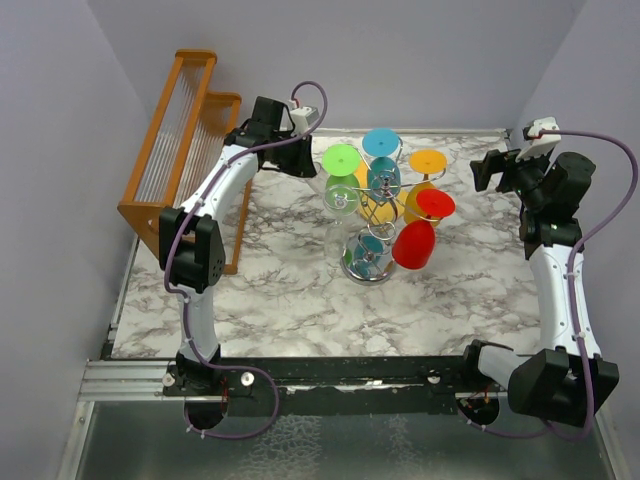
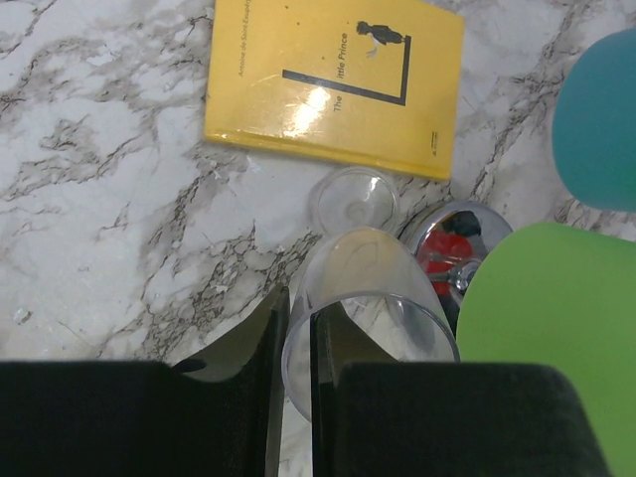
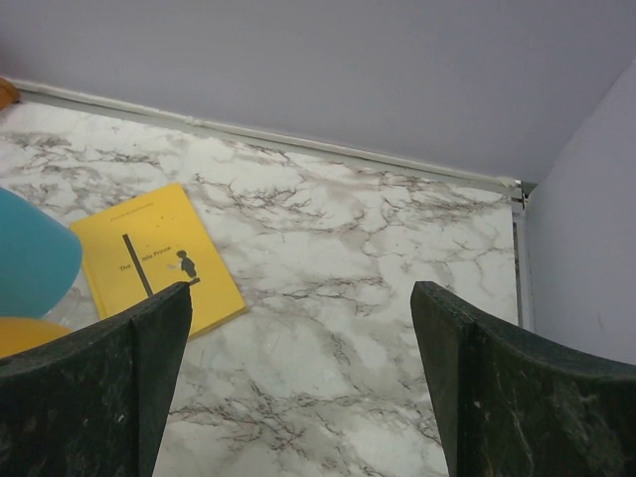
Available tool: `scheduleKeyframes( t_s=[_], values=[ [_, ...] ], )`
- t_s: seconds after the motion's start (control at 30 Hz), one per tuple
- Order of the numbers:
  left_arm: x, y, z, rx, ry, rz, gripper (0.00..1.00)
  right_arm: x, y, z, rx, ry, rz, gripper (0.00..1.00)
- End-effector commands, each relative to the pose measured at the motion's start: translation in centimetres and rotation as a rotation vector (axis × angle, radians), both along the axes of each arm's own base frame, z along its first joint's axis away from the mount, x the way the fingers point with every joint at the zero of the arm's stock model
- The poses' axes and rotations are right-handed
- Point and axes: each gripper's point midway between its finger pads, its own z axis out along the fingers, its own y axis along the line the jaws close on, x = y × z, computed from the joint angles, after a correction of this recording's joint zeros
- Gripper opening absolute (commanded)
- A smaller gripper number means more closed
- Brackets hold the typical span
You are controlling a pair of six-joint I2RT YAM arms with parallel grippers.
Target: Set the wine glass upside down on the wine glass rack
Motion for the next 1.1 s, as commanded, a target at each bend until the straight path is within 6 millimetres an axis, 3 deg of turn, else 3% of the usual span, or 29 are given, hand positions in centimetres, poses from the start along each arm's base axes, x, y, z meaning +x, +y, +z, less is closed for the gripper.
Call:
scheduleKeyframes(
  t_s=[0.0,0.17,0.3,0.53,0.57,0.8,1.07],
  values=[
    [-0.1,0.7,2.7,0.021,-0.072,-0.012,0.06,-0.1,0.2,0.9,-0.003,-0.040,0.023,0.91],
    [-0.2,1.7,4.1,0.068,-0.121,-0.012,0.00,-0.1,0.3,1.0,-0.009,-0.043,0.026,0.91],
    [0.2,3.3,7.3,0.129,-0.237,0.020,0.00,-0.1,0.6,0.7,-0.019,-0.041,0.052,0.92],
    [-0.5,6.2,15.4,0.156,-0.506,0.146,0.00,-0.3,1.1,1.5,-0.066,-0.052,0.096,0.93],
    [-1.1,6.8,17.4,0.147,-0.561,0.174,0.00,-0.3,1.0,1.8,-0.074,-0.056,0.094,0.93],
    [-3.5,9.0,26.3,0.043,-0.793,0.327,0.00,-0.2,0.1,4.1,-0.104,-0.076,0.043,0.95],
    [-7.6,9.1,32.3,-0.143,-0.879,0.359,0.00,-1.2,0.9,7.5,-0.125,-0.113,0.080,0.93]
  ],
)
